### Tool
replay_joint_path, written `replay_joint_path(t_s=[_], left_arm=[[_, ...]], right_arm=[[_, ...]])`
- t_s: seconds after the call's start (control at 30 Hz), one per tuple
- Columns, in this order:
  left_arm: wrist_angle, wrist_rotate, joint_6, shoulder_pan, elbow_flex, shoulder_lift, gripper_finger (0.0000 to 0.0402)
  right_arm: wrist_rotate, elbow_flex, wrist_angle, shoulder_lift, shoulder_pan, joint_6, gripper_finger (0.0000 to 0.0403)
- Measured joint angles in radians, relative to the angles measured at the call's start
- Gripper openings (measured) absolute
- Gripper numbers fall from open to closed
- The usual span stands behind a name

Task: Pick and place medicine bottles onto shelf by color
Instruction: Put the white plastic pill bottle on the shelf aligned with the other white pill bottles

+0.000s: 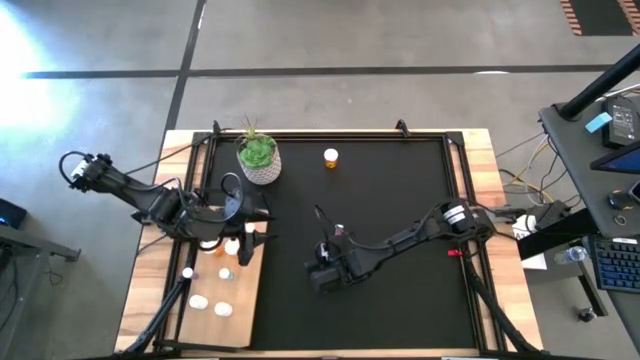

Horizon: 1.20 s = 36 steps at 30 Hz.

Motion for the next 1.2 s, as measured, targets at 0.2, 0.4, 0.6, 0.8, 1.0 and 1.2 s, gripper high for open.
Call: replay_joint_path(t_s=[0.2, 0.4, 0.6, 0.8, 1.0, 1.2], left_arm=[[-0.002, 0.000, -0.001, 0.000, -0.023, 0.024, 0.0217], [0.043, -0.001, 0.002, 0.000, -0.023, 0.103, 0.0217], [0.178, -0.001, 0.134, 0.000, -0.024, 0.215, 0.0217], [0.335, 0.000, 0.263, -0.003, -0.024, 0.320, 0.0217], [0.441, 0.000, 0.335, -0.010, -0.023, 0.371, 0.0217], [0.541, 0.030, 0.386, -0.010, -0.022, 0.391, 0.0217]], right_arm=[[0.061, -0.010, 0.006, -0.092, 0.038, -0.257, 0.0152], [0.188, -0.039, 0.005, -0.200, 0.103, -0.548, 0.0153], [0.246, -0.044, 0.014, -0.243, 0.142, -0.783, 0.0152], [0.270, -0.045, 0.014, -0.261, 0.160, -0.902, 0.0152], [0.272, -0.045, 0.057, -0.293, 0.185, -1.024, 0.0152], [0.269, -0.045, 0.081, -0.301, 0.185, -1.117, 0.0152]])
